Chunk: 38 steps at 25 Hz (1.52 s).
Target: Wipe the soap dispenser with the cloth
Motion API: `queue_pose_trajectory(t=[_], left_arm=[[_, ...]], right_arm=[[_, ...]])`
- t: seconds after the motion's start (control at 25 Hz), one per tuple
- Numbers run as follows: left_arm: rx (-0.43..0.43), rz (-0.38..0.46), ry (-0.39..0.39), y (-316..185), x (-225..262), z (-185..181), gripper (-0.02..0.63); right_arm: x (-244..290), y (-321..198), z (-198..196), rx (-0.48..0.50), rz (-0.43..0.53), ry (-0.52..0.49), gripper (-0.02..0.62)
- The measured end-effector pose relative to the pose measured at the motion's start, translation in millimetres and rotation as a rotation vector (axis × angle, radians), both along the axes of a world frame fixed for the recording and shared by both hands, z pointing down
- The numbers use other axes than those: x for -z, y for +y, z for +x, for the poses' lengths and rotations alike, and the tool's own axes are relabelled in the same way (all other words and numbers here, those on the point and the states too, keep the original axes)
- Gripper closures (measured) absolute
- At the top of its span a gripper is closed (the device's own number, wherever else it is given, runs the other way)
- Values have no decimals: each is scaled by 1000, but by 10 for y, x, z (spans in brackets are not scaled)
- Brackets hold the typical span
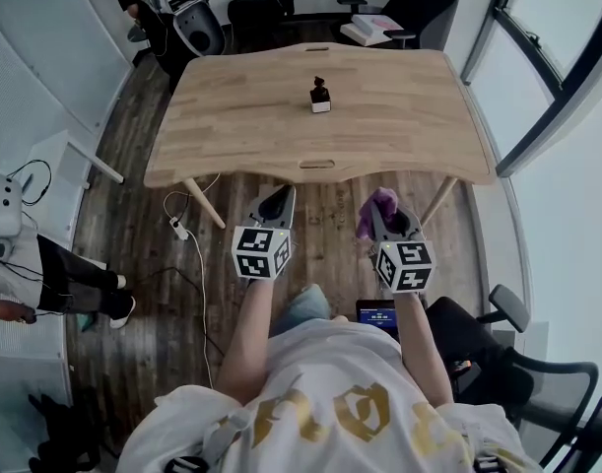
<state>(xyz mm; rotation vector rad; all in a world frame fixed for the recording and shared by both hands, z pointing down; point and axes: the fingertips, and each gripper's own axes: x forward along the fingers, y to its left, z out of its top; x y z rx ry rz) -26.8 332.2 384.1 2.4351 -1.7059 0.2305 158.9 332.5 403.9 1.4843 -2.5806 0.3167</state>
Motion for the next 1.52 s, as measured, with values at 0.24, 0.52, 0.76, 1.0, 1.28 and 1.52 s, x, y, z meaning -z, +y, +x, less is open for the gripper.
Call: queue_pose_trajectory(t=[0.24,0.52,0.76,1.0,1.28,1.52], left_arm=[[-6,-2,11,-90,-48,84,588],[0,-18,20,-498,-190,45,588],[-25,-26,20,-1213,-258,41,588],[-56,-38,3,-2150,-244,-92,588],[-31,-65,34,-3291,-310,-639,588],[-43,-96,59,-3955,-503,-970,588]], right_arm=[[-55,-87,147,-32,-2,5,529],[-152,-466,134,-34,-9,20,529],[-219,-1117,130,-53,-28,19,528],[-302,-1996,-18,-79,-76,26,528],[-372,-3116,-548,-50,-108,41,528],[-466,-3775,-902,-47,-123,35,528]])
